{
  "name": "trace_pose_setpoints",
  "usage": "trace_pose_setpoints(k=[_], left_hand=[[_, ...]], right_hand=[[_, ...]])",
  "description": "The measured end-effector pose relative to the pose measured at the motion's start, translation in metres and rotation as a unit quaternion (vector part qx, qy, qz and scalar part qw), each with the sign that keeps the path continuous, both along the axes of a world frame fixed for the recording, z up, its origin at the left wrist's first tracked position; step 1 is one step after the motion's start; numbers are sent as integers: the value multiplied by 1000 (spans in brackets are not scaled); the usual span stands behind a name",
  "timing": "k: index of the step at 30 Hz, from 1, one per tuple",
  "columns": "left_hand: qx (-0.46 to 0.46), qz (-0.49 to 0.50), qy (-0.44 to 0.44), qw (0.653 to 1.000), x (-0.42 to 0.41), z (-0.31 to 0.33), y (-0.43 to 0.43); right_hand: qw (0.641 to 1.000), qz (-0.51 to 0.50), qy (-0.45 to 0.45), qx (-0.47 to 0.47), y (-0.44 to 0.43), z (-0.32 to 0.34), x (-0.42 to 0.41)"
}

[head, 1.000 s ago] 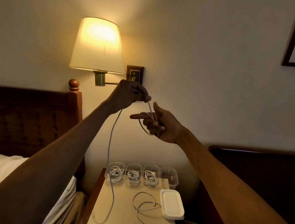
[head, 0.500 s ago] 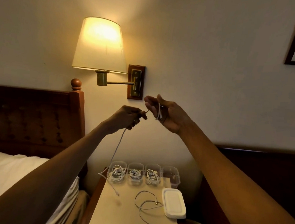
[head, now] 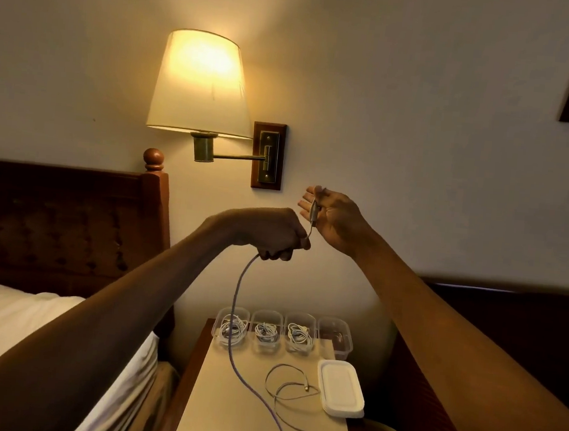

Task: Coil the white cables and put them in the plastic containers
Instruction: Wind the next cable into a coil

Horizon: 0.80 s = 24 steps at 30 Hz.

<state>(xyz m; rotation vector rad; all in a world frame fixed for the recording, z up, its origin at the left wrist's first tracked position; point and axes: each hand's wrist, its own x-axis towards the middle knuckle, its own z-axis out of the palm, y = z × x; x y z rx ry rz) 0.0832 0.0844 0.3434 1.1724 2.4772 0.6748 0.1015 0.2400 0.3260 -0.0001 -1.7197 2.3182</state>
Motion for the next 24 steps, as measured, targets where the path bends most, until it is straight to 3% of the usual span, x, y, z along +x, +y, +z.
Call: trace_pose_setpoints(k=[4,9,13,18,24], left_hand=[[-80,30,77,993,2,-8,8],[-124,23,90,988,-4,-24,7],[-99,-18,105,989,-7,-10,2],[-75,-53,105,990,-6,19,-5],[16,-85,173,981,-13,43,-22]], right_hand=[[999,-3,12,-42,-1,5,-1],[997,40,10,-69,3,2,0],[1000,28,9,9,14,-10,-2],[979,0,14,204,5,-15,0],[966,120,-32,228,5,-17,7]])
